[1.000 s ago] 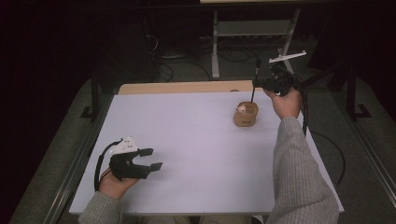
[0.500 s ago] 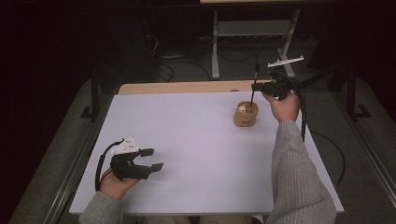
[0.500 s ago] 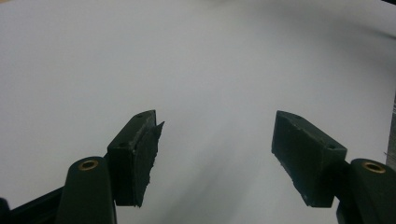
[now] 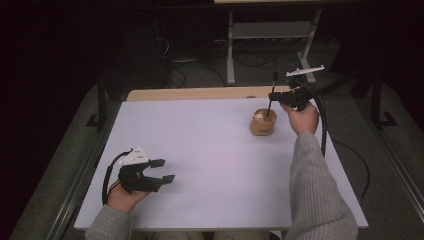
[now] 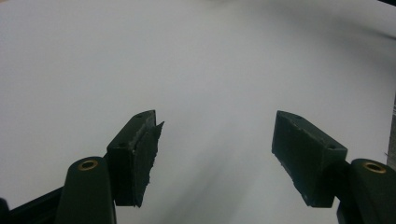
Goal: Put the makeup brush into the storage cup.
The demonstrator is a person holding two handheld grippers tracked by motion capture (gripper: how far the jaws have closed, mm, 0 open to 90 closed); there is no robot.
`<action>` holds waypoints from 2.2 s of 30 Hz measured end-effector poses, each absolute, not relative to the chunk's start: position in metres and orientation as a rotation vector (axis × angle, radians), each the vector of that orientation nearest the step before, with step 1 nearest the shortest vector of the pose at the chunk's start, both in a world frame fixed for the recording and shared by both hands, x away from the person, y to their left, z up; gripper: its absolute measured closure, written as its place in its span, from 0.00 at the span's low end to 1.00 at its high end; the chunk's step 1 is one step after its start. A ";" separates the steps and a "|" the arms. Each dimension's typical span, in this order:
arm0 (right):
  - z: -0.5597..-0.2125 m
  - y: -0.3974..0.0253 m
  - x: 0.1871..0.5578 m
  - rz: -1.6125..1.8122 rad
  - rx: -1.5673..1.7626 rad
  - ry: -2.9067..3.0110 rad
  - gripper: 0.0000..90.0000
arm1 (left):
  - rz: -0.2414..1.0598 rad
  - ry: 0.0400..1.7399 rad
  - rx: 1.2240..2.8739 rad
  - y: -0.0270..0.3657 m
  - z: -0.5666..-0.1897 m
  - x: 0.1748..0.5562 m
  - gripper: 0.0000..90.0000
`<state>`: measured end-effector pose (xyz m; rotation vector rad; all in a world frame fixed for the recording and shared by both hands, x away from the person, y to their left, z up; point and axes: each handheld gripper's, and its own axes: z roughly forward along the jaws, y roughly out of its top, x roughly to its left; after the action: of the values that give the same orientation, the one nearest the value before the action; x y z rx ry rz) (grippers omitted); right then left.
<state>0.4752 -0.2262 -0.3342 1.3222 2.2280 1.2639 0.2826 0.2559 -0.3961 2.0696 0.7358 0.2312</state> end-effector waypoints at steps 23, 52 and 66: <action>-0.351 -0.224 0.473 1.261 1.349 2.238 0.94 | 0.218 0.733 2.059 0.255 -0.396 0.283 0.34; -0.375 -0.223 0.471 1.242 1.380 2.248 0.94 | 0.212 0.728 2.066 0.254 -0.396 0.284 0.34; -0.380 -0.227 0.469 1.241 1.401 2.231 0.86 | 0.208 0.721 2.071 0.253 -0.397 0.284 0.34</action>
<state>0.4692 -0.2269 -0.3803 1.4010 2.2309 1.2410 0.2844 0.2529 -0.3967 2.0709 0.7210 0.2082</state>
